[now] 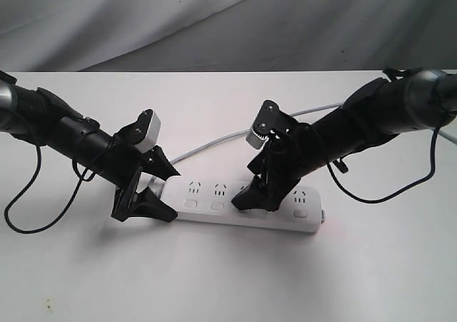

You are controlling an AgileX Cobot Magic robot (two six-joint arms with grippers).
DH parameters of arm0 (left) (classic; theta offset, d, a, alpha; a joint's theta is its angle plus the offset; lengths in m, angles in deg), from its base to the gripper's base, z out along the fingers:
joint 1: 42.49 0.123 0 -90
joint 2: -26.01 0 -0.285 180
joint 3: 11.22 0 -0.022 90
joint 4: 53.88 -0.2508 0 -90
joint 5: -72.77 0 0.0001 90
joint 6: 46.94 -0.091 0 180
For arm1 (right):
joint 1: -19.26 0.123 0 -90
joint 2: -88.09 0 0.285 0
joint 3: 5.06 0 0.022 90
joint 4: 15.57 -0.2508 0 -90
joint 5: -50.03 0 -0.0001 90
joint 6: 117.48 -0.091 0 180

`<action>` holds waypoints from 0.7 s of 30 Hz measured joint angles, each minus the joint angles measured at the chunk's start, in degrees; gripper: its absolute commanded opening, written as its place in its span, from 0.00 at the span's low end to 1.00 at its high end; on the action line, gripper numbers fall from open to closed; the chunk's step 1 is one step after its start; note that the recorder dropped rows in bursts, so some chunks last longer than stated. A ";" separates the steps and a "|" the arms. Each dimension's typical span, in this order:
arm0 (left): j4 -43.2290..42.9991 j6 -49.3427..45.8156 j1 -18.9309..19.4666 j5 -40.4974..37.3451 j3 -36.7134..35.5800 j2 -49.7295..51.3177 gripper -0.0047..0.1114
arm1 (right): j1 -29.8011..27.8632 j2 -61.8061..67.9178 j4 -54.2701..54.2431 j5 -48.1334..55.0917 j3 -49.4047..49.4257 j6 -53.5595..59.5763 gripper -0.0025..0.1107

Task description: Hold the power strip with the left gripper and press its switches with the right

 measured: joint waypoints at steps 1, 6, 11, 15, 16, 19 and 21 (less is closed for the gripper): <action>0.00 0.00 0.00 0.00 0.00 0.00 0.39 | 0.00 0.00 0.00 0.17 0.00 0.00 0.71; 0.00 0.00 0.00 0.00 0.00 0.00 0.39 | 0.00 -0.84 -0.36 -0.33 0.00 -0.04 0.71; 0.00 0.00 0.00 0.00 0.00 0.00 0.39 | 0.12 -3.88 -0.07 -1.22 0.45 3.17 0.71; 0.00 0.00 0.00 0.00 0.00 0.00 0.39 | -0.47 -7.70 -1.52 -0.85 0.50 4.45 0.71; 0.00 0.00 0.00 0.00 0.00 0.00 0.39 | -1.11 -8.32 -2.20 0.09 0.50 4.68 0.71; 0.00 0.00 0.00 0.00 0.00 0.00 0.39 | -3.88 -8.90 -2.69 3.69 0.50 5.16 0.71; 0.00 0.00 0.00 0.00 0.00 0.00 0.39 | -5.53 -8.92 -2.58 5.71 0.50 5.29 0.71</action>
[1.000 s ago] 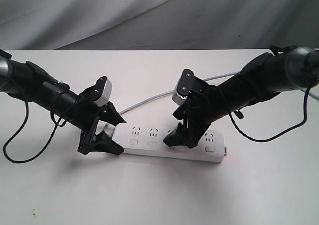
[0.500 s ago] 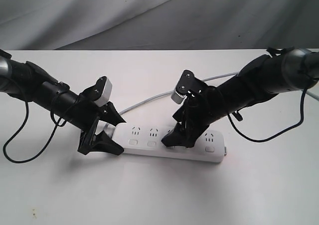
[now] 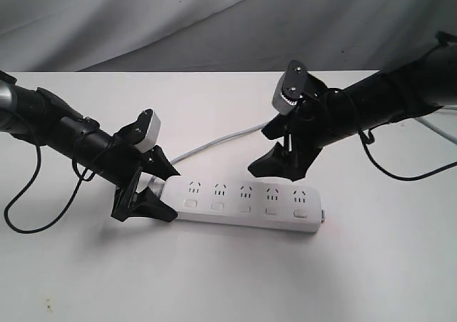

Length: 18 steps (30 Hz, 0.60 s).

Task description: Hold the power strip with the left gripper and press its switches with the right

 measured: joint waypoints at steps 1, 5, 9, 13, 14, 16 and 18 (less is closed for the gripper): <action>0.00 0.00 0.00 0.00 0.00 0.00 0.39 | -0.61 0.00 0.11 0.70 0.00 0.00 0.71; 0.00 0.00 0.00 0.00 0.00 0.00 0.39 | -1.73 0.00 0.69 1.62 0.00 0.00 0.71; 0.00 0.00 0.00 0.00 0.00 0.00 0.39 | -1.73 -0.08 0.96 0.96 1.51 0.12 0.71; 0.00 0.00 0.00 0.00 0.00 0.00 0.39 | -1.73 -0.08 -0.52 -1.20 4.99 3.46 0.71; 0.00 0.00 0.00 0.00 0.00 0.00 0.39 | -1.73 -0.08 -1.56 -1.33 5.68 4.70 0.71; 0.00 0.00 0.00 0.00 0.00 0.00 0.39 | -1.73 -0.08 -3.90 -1.45 6.94 7.11 0.71; 0.00 0.00 0.00 0.00 0.00 0.00 0.39 | -1.73 -0.08 -5.14 -1.91 7.76 8.58 0.71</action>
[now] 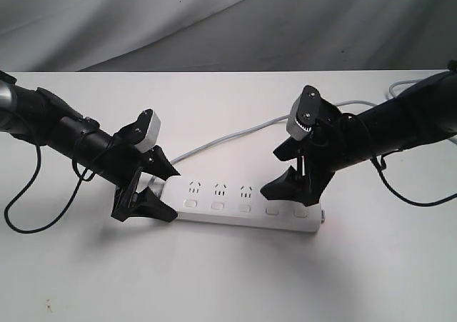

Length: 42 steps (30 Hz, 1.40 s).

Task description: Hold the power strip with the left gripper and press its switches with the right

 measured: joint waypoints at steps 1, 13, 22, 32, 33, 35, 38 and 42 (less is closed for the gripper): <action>0.00 0.00 0.00 0.00 0.00 0.00 0.39 | 0.00 0.00 -0.14 -0.32 0.28 0.44 0.71; 0.00 0.00 0.00 0.00 0.00 0.00 0.39 | 0.00 0.00 -0.51 -4.61 0.77 2.42 0.71; 0.00 0.00 0.00 0.00 0.00 0.00 0.39 | 0.00 1.45 -0.75 -2.37 0.77 2.67 0.71; 0.00 0.00 0.00 0.00 0.00 0.00 0.39 | 0.00 3.53 -1.44 -1.73 0.83 2.67 0.71; 0.00 0.00 0.00 0.00 0.00 0.00 0.39 | 0.00 3.53 -1.32 -2.06 0.83 2.29 0.71; 0.00 0.00 0.00 0.00 0.00 0.00 0.39 | 0.00 3.62 -1.24 -2.48 1.08 2.20 0.71; 0.00 0.00 0.00 0.00 0.00 0.00 0.39 | 0.00 5.17 -2.79 -1.92 1.34 1.56 0.71; 0.00 0.00 0.00 0.00 0.00 0.00 0.39 | -0.03 6.09 -3.95 -1.07 1.34 0.94 0.71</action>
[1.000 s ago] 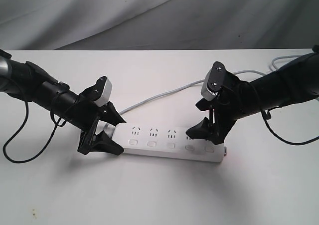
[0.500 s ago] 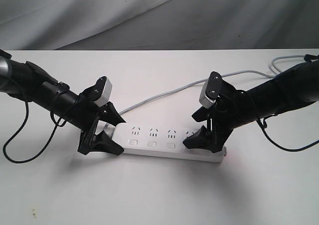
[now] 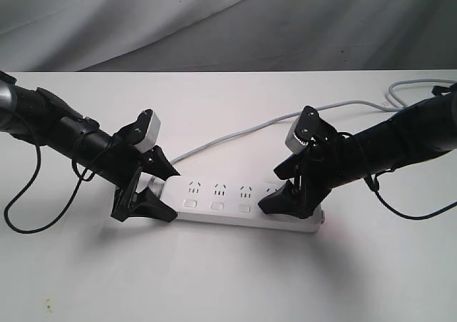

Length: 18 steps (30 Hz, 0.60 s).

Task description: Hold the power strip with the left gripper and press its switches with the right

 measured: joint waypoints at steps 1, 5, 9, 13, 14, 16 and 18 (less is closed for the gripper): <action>0.00 0.00 0.00 0.00 0.00 0.00 0.39 | 0.00 0.05 0.00 0.00 0.00 0.00 0.71; 0.00 0.00 0.00 0.00 0.00 0.00 0.39 | 0.00 -0.21 0.00 -0.13 0.00 0.00 0.71; 0.00 0.00 0.00 0.00 0.00 0.00 0.39 | -0.63 -0.44 0.11 -0.39 0.00 0.00 0.71; 0.00 0.00 0.00 0.00 0.00 0.00 0.39 | -2.21 -0.57 0.95 -0.23 0.00 -0.94 0.71; 0.00 0.00 0.00 0.00 0.00 0.00 0.39 | -2.76 -0.66 1.89 -0.37 0.00 -1.49 0.71; 0.00 0.00 0.00 0.00 0.00 0.00 0.39 | -2.93 -0.71 2.58 -0.06 0.00 -2.47 0.71; 0.00 0.00 0.00 0.00 0.00 0.00 0.39 | -3.01 -0.86 3.02 -0.18 0.00 -2.59 0.71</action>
